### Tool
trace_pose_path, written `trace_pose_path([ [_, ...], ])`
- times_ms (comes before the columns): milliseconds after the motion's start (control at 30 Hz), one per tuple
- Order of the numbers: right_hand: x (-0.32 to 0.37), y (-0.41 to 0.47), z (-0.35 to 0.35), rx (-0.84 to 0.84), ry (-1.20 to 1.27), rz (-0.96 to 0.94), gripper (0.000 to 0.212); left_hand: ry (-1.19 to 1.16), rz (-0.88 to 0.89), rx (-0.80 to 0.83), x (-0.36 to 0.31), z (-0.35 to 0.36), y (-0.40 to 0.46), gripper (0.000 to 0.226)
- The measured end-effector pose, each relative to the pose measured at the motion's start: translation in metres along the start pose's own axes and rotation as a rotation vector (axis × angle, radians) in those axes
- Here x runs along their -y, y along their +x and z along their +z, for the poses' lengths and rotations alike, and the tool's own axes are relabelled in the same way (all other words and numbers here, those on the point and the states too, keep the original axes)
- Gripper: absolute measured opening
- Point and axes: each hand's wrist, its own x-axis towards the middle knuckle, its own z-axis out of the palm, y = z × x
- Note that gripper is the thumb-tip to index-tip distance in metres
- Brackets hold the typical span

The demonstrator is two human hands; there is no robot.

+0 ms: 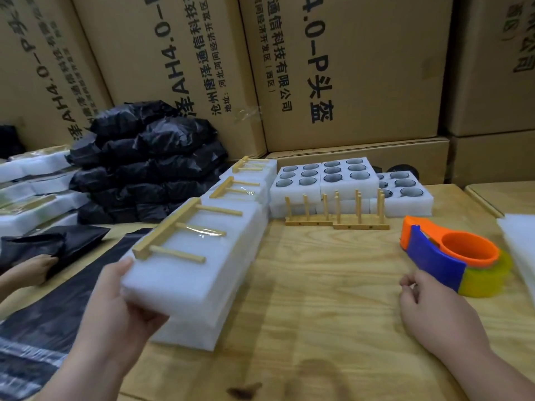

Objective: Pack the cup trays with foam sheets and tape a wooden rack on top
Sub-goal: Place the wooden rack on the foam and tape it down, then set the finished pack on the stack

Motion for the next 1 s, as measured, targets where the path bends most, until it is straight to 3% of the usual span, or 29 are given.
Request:
trace_pose_path([
  [300,0.005,-0.001,-0.002,0.003,-0.023,0.014,0.004,0.151,-0.053,-0.15,-0.006,-0.028,0.041,0.044],
  [567,0.007,-0.001,-0.003,-0.004,-0.028,0.013,0.004,0.111,-0.072,-0.228,0.003,-0.024,0.047,0.039],
  [833,0.006,0.001,0.0,-0.006,-0.054,0.03,0.003,0.301,-0.033,-0.377,0.003,-0.021,0.044,0.079],
  [900,0.007,0.001,0.0,-0.011,-0.051,0.029,0.003,0.362,0.004,-0.375,0.002,-0.021,0.042,0.076],
  [1000,0.007,0.0,0.0,-0.01,-0.051,0.028,0.003,0.423,0.105,-0.375,0.0,-0.017,0.037,0.049],
])
